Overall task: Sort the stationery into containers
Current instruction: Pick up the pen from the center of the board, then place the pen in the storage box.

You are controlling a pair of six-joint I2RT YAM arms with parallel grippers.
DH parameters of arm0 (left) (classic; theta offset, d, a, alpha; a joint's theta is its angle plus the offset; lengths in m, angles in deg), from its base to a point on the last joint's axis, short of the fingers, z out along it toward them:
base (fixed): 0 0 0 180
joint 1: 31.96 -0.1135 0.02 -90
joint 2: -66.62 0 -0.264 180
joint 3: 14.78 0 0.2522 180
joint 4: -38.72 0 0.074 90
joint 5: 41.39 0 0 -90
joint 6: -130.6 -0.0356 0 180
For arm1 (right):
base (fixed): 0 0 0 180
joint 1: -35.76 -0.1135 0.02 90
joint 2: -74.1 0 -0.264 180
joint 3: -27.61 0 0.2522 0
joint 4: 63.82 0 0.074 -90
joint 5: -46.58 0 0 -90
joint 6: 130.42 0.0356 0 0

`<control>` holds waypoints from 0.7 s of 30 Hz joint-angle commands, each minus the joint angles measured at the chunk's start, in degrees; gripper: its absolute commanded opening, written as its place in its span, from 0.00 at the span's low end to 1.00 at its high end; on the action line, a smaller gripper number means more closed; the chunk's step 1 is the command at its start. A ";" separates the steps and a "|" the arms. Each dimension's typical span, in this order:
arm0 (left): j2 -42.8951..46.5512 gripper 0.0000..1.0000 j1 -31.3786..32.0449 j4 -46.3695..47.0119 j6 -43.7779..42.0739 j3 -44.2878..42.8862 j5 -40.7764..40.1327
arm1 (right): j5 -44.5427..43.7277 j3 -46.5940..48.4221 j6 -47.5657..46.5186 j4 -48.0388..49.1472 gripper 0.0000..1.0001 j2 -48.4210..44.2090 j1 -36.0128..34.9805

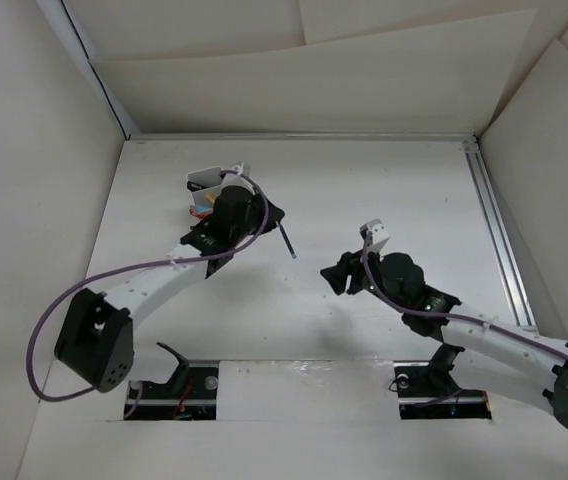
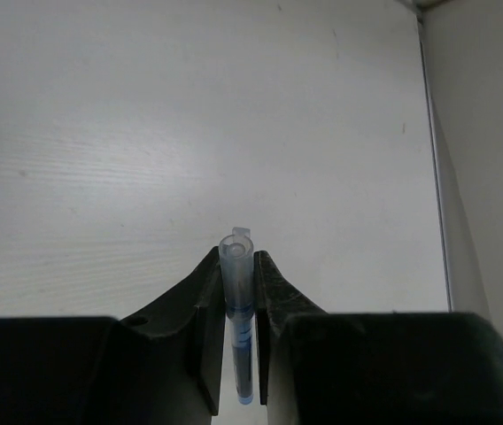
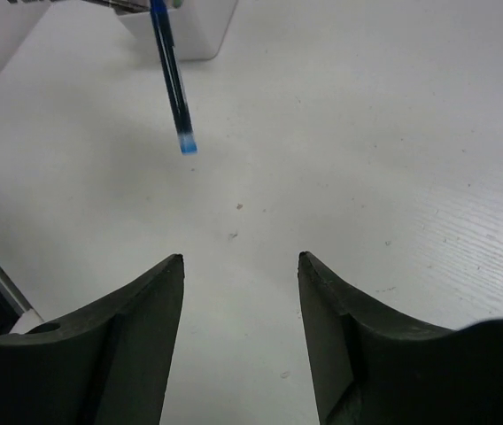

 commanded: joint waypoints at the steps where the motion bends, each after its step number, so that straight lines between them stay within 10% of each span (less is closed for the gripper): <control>1: 6.24 0.00 -1.21 -5.28 -2.68 0.27 -12.89 | -0.94 -0.40 -0.46 -1.19 0.59 -3.42 -0.22; 13: 8.72 0.00 -1.21 -7.51 -1.02 -2.63 -54.19 | -0.16 -1.46 -1.51 -1.72 0.59 -3.96 -0.22; 21: -4.55 0.00 -7.88 -6.80 -0.32 -9.57 -57.32 | 0.38 -3.39 -1.52 -1.72 0.61 -8.35 -0.75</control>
